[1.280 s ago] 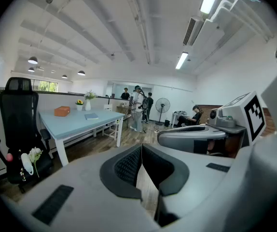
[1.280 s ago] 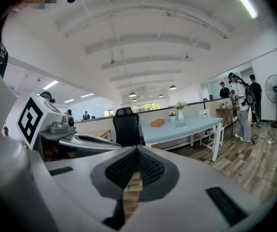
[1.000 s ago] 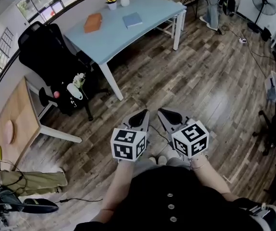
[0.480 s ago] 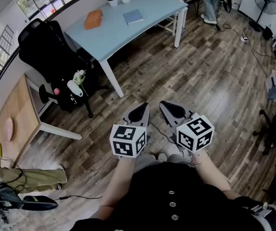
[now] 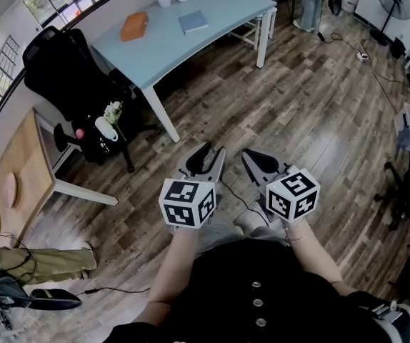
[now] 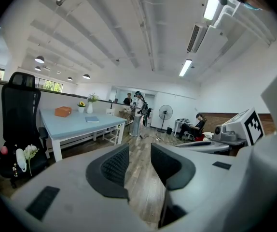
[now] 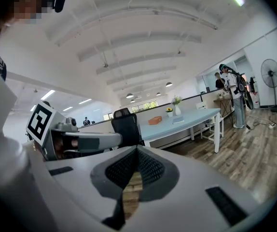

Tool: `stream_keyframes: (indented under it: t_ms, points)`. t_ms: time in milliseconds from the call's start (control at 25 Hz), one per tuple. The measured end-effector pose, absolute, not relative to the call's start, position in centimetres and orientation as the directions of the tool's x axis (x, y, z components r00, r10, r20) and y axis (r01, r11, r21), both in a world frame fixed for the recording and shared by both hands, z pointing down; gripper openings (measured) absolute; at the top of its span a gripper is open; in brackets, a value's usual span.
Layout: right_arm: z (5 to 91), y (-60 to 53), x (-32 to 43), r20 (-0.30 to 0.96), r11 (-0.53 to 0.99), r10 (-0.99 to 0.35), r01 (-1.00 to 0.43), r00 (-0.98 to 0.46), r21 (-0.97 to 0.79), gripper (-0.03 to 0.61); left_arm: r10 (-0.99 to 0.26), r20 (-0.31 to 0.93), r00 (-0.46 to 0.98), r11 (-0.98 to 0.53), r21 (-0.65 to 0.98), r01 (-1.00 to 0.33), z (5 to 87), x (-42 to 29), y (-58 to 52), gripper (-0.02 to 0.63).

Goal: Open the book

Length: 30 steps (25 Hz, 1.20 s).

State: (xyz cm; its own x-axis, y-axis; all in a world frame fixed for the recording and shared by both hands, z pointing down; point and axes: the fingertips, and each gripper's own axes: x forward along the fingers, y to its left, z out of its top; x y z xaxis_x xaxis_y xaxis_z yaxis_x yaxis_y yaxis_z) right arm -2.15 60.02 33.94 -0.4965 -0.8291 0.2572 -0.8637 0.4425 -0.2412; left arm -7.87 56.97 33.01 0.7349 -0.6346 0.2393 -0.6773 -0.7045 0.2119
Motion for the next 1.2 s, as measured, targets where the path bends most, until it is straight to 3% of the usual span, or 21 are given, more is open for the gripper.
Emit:
stream_keyframes:
  t_ms: [240,1200]
  points:
    - [33.9,58.6,-1.5,0.253,0.44,-0.832,-0.866,-0.493,-0.237,0.002,-0.66,0.255,0.706,-0.697,0.143,-0.703,32.2,-7.7,55.5,0.19]
    - [34.5,42.2,1.4,0.279,0.403,-0.854,-0.897,-0.439,-0.179,0.002,-0.578,0.327,0.748,-0.743,0.17,-0.648,35.7,-4.9,39.3,0.19]
